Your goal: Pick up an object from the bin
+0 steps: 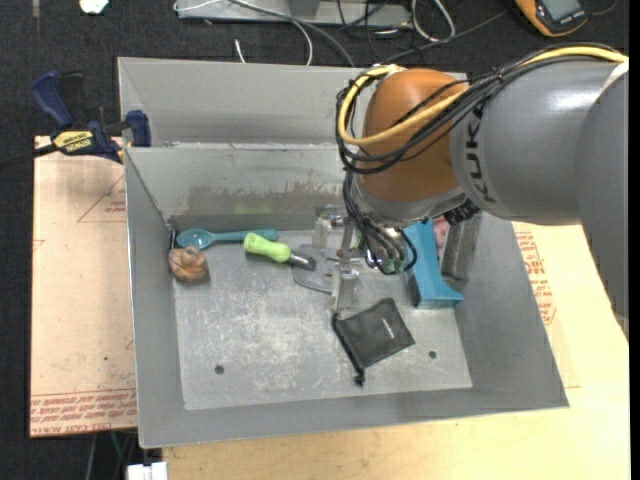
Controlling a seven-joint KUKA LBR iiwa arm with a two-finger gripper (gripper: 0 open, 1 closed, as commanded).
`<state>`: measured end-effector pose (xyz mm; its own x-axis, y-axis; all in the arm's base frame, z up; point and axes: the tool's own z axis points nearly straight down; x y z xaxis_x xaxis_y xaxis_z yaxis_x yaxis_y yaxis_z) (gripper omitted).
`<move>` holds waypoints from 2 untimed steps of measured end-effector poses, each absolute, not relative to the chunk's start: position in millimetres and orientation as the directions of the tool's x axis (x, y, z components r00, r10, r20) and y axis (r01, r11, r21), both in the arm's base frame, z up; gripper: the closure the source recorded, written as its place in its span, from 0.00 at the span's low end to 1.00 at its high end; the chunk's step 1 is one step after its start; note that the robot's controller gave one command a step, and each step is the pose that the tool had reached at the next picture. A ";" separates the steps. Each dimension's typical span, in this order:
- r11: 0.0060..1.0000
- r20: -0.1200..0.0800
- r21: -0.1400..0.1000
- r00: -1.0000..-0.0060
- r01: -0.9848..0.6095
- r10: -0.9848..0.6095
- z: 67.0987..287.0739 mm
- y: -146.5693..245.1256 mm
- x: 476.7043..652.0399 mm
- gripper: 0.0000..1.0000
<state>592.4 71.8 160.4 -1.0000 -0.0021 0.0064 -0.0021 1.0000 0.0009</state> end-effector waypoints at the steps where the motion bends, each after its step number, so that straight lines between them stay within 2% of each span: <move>1: 1.000 -0.001 0.002 -1.000 -0.001 -0.001 165.2 71.6 594.0 0.00; 2: 1.000 -0.007 0.003 -1.000 -0.019 -0.019 105.4 63.0 610.6 0.00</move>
Offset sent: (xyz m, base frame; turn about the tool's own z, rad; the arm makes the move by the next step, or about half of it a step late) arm 0.0213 -0.0131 -0.0816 -0.0254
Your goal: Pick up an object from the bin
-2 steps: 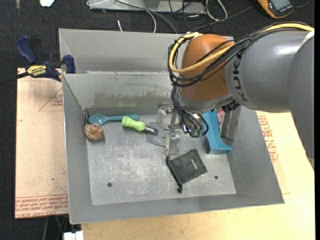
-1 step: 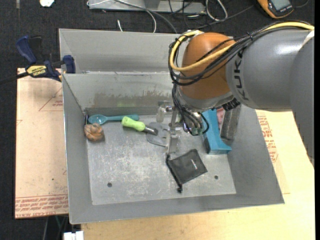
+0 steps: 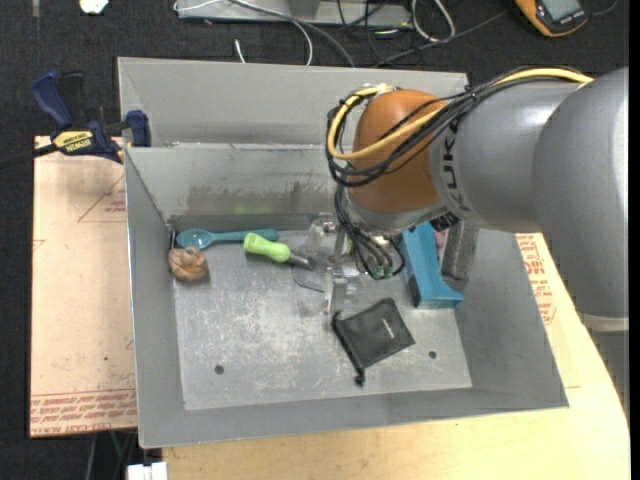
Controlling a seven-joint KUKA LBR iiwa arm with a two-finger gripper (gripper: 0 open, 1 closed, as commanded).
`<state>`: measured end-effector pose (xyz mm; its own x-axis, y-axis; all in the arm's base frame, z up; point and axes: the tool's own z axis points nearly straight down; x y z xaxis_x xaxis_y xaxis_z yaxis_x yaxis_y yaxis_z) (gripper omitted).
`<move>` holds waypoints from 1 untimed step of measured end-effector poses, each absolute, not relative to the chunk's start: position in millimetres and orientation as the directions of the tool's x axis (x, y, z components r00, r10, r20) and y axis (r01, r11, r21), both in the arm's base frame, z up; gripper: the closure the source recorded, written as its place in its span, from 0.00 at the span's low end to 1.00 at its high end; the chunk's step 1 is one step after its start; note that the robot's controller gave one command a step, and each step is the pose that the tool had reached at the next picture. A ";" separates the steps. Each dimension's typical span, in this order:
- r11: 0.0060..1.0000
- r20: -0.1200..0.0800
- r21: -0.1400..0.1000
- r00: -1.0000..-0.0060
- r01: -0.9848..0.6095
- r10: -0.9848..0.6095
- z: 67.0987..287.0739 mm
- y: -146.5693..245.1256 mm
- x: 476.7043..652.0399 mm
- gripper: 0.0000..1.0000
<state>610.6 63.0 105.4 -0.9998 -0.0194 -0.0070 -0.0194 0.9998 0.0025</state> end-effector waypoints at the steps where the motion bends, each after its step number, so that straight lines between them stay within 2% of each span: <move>1: 1.000 -0.012 0.005 -1.000 0.009 0.009 75.5 59.1 630.9 0.00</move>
Offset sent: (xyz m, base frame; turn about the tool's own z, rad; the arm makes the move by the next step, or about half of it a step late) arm 0.0215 -0.0552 -0.0354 0.0437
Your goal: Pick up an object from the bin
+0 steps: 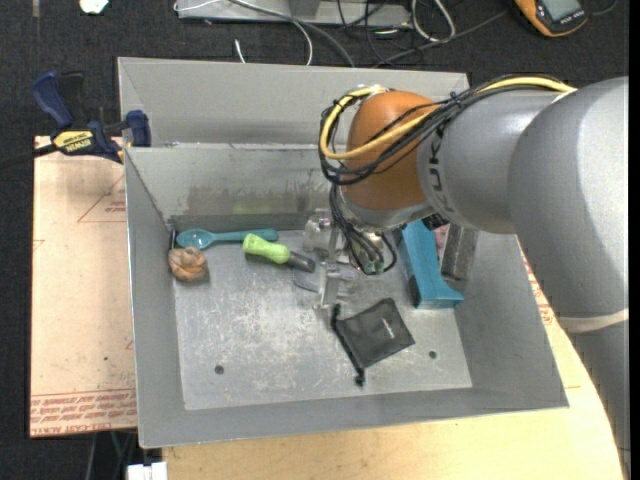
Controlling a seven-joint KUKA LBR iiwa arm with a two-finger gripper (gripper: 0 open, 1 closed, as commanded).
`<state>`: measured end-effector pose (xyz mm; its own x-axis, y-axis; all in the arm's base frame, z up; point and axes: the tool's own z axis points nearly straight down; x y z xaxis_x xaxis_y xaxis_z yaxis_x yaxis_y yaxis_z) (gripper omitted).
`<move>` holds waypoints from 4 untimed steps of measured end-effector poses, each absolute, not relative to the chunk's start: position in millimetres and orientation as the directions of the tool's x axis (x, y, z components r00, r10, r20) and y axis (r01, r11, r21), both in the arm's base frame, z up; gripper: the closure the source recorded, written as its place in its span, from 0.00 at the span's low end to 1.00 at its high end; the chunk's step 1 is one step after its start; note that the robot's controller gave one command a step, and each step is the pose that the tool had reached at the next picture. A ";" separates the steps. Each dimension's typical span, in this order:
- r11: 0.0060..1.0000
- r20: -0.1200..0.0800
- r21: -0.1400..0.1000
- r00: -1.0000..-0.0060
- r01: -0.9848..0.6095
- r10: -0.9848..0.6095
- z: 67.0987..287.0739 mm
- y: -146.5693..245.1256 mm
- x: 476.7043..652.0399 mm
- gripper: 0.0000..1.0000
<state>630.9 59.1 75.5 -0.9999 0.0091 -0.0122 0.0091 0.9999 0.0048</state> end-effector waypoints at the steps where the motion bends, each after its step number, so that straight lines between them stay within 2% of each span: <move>1: 1.000 -0.008 0.003 -1.000 0.027 0.028 70.8 6.9 633.6 1.00; 2: 1.000 -0.008 0.003 -1.000 0.028 0.028 70.8 6.9 633.6 1.00; 4: 0.999 -0.016 0.005 -0.999 0.045 0.045 73.1 10.3 607.4 1.00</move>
Offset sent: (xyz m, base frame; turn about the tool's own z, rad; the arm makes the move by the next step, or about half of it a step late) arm 0.0000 0.0000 0.0000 0.0000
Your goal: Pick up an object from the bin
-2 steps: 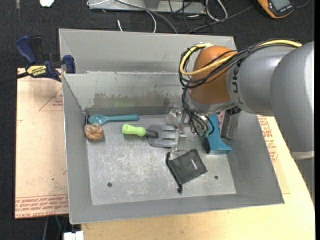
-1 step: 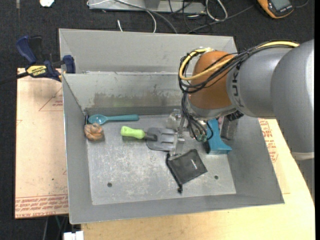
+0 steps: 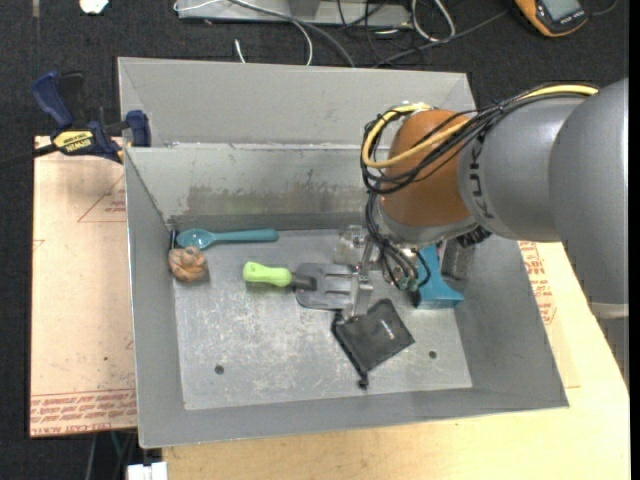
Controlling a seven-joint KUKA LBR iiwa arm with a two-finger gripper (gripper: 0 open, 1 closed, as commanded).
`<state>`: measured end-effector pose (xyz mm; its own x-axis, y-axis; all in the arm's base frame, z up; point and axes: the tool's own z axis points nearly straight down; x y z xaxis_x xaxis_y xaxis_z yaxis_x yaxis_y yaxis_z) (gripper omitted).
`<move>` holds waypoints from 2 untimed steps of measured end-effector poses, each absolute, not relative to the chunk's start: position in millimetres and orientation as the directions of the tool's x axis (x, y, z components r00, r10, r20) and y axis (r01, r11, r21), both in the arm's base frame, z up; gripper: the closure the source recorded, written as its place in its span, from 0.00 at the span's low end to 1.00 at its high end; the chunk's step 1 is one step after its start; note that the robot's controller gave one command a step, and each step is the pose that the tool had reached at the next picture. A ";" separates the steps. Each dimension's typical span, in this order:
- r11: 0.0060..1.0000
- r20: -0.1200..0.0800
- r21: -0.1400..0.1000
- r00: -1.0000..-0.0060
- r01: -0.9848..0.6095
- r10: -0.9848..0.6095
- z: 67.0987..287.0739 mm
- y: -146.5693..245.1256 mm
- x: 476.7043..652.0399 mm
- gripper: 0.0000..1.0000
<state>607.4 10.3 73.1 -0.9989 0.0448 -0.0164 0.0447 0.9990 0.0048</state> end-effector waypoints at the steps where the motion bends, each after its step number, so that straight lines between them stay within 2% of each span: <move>1: 0.999 -0.016 0.005 -0.999 0.045 0.045 72.4 10.2 607.1 0.00; 2: 0.999 -0.015 0.005 -0.999 0.045 0.045 72.7 10.1 607.1 1.00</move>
Offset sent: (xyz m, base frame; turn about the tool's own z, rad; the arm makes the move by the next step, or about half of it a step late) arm 0.0000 0.0000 0.0000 0.0000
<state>607.1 10.1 72.7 -0.9989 0.0451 -0.0151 0.0451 0.9990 0.0049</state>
